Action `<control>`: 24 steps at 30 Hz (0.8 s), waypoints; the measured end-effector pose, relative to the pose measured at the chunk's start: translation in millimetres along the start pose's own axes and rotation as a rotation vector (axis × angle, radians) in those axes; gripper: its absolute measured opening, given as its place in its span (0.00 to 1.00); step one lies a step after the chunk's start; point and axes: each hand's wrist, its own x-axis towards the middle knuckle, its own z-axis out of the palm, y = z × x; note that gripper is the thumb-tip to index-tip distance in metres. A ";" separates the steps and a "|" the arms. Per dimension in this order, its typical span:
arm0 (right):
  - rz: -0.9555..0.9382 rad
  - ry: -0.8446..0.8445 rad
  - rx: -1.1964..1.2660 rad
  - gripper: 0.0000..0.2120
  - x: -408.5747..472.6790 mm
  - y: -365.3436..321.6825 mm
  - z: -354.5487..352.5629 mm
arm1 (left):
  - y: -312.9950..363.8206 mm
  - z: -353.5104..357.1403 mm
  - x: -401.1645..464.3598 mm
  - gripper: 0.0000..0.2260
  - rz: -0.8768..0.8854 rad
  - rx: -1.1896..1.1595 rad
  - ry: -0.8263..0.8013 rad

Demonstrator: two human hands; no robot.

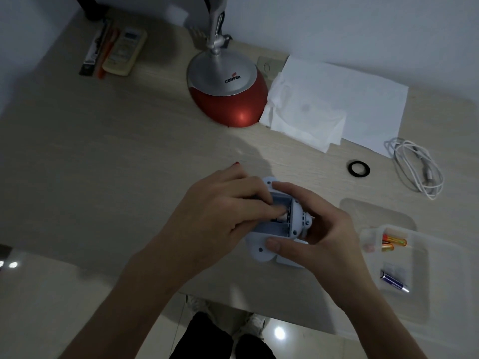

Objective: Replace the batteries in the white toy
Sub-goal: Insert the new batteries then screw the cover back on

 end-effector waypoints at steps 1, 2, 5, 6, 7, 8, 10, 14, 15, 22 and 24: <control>-0.003 0.007 -0.001 0.33 -0.3 -0.5 0.5 | 0.9 -0.2 0.2 0.07 -0.010 -0.012 0.007; -0.006 0.015 0.004 0.33 -0.7 -0.9 1.2 | 1.8 -0.5 0.3 0.07 -0.019 -0.021 0.010; -0.011 0.029 0.016 0.34 -1.3 -2.6 3.0 | 1.7 -1.7 0.5 0.09 -0.035 -0.035 0.022; -0.008 0.032 0.024 0.34 -1.4 -3.0 3.4 | 1.0 -1.9 0.6 0.09 -0.040 -0.039 0.028; -0.002 0.032 0.031 0.34 -1.3 -2.9 3.6 | 0.5 -1.7 0.8 0.09 -0.048 -0.041 0.033; 0.003 0.030 0.036 0.34 -1.2 -3.2 4.3 | 0.6 -1.5 0.6 0.10 -0.059 -0.042 0.037; 0.011 0.026 0.047 0.34 -0.4 -3.6 5.8 | 0.4 -1.2 -0.5 0.10 -0.089 -0.049 0.043; 0.012 0.009 0.068 0.34 -0.2 -3.0 7.8 | 0.3 -1.8 -5.7 0.09 -0.169 -0.103 0.084; 0.009 0.004 0.066 0.34 -0.2 -2.6 8.0 | 0.7 -2.4 -6.9 0.08 -0.186 -0.124 0.100; -0.013 -0.022 0.100 0.33 -1.1 -1.3 6.6 | 4.7 -7.5 -26.0 0.17 -0.357 -0.391 0.244; -0.008 -0.042 0.133 0.33 -1.5 -0.1 4.7 | 0.9 -6.6 -36.0 0.25 -0.440 -0.502 0.203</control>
